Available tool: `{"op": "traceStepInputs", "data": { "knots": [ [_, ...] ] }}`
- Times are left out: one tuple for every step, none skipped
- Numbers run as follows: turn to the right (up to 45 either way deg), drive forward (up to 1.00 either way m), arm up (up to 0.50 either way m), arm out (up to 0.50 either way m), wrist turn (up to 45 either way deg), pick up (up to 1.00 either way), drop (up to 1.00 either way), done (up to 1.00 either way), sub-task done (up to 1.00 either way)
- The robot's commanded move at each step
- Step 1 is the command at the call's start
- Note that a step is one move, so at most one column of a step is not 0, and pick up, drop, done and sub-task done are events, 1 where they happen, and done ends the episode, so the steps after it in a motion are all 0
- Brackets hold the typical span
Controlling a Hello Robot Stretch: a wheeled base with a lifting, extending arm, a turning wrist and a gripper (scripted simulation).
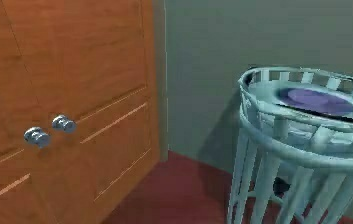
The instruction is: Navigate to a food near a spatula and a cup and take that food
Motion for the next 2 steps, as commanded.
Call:
{"op": "traceStepInputs", "data": {
  "knots": [
    [45.0,0.00,0.00,0.00,0.0,0.00,0.00,0.00,0.00],
    [27.0,0.00,0.00,0.00,0.0,0.00,0.00,0.00,0.00]
  ]
}}
